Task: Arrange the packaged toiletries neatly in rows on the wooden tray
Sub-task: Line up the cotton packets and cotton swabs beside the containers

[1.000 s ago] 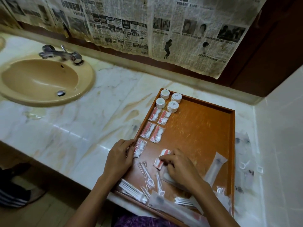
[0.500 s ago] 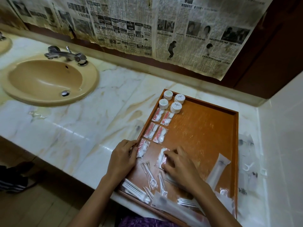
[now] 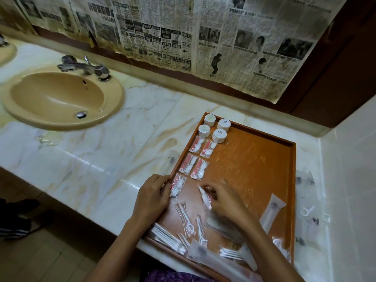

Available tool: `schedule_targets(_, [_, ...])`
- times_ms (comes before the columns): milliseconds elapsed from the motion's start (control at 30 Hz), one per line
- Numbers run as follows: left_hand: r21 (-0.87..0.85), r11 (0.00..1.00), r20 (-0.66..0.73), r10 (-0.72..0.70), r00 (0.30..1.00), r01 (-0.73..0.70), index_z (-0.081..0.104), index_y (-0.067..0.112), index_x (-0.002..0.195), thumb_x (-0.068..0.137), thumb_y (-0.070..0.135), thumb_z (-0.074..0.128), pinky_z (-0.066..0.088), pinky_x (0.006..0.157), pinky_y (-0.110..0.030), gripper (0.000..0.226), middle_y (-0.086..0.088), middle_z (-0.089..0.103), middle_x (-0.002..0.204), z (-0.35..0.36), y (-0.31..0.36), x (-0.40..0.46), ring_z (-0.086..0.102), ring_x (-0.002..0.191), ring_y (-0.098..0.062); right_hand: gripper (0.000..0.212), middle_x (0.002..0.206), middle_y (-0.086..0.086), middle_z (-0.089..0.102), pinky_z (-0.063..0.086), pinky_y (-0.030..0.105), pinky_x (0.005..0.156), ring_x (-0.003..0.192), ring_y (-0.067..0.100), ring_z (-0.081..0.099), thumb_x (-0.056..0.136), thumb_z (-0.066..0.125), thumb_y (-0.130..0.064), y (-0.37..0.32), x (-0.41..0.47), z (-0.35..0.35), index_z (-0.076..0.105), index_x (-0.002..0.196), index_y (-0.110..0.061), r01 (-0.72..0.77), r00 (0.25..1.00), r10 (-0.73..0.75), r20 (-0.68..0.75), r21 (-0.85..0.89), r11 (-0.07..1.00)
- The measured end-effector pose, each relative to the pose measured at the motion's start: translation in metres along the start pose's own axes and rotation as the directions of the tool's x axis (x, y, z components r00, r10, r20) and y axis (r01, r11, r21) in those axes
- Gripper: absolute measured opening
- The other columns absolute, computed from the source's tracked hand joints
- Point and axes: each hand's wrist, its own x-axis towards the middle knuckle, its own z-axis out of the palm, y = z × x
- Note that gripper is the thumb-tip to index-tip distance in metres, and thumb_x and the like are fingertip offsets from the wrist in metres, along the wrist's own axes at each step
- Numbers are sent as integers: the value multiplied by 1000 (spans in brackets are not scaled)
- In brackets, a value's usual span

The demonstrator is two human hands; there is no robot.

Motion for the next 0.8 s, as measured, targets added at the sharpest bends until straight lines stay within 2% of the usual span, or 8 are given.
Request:
schedule_targets(133, [-3, 1000, -1, -8, 1000, 8, 71, 13, 109, 87, 9, 66, 43, 70, -22, 23, -1, 66, 91, 0, -1, 0, 60, 76, -16, 35, 105, -8, 54, 49, 32, 83, 96, 12, 46, 85, 66, -9, 3, -6, -5, 70, 105, -37, -32, 991, 1, -134, -233, 972])
schedule_targets(233, [-3, 1000, -2, -12, 1000, 12, 71, 13, 109, 87, 9, 66, 43, 70, -21, 23, 0, 66, 91, 0, -1, 0, 60, 75, -16, 18, 104, -6, 56, 49, 29, 79, 91, 12, 48, 91, 57, -24, 0, -11, -6, 71, 100, -30, -60, 973, 4, -231, -235, 970])
schedule_targets(300, [-1, 1000, -2, -13, 1000, 13, 71, 13, 109, 87, 9, 67, 42, 69, -21, 23, 0, 66, 92, 0, -2, 0, 60, 75, -15, 17, 103, -6, 56, 50, 31, 82, 91, 12, 51, 91, 57, -35, -5, -14, -3, 66, 102, -25, -34, 983, -4, -183, -205, 978])
schedule_targets(400, [-9, 1000, -3, -18, 1000, 18, 71, 14, 109, 87, 9, 67, 41, 68, -21, 23, 0, 66, 92, 0, -1, 0, 58, 74, -13, 19, 106, -5, 57, 49, 32, 85, 97, 15, 53, 91, 60, -22, -4, -16, 0, 64, 109, -24, 10, 988, -44, -151, -224, 974])
schedule_targets(500, [-14, 1000, -7, -25, 1000, 25, 71, 15, 108, 87, 9, 67, 41, 68, -22, 22, 1, 65, 90, 0, 0, 0, 57, 73, -14, 34, 104, -5, 58, 46, 30, 82, 96, 15, 49, 87, 59, -5, 2, -15, -5, 70, 108, -29, 10, 983, -64, -175, -295, 956])
schedule_targets(633, [-16, 1000, -6, -22, 1000, 22, 71, 14, 108, 86, 9, 67, 42, 68, -22, 22, 0, 66, 91, 0, 0, 0, 60, 75, -15, 24, 92, -7, 56, 42, 23, 69, 84, 10, 47, 87, 66, -13, 0, -17, -5, 74, 105, -26, 38, 983, -81, -163, -250, 967])
schedule_targets(700, [-17, 1000, -10, -21, 1000, 21, 71, 14, 107, 86, 8, 68, 42, 69, -21, 23, 1, 66, 91, 0, 1, 0, 59, 74, -15, 21, 94, -7, 57, 36, 21, 66, 87, 10, 48, 89, 65, -15, -1, -19, -2, 75, 104, -26, 81, 983, -118, -142, -244, 966])
schedule_targets(800, [-19, 1000, -15, -24, 1000, 24, 71, 15, 107, 86, 9, 68, 42, 69, -22, 22, 1, 66, 91, 0, 1, 0, 60, 75, -15, 24, 101, -5, 61, 35, 21, 71, 99, 13, 49, 90, 60, -12, -4, -21, 4, 76, 103, -24, 184, 970, -216, -110, -243, 952])
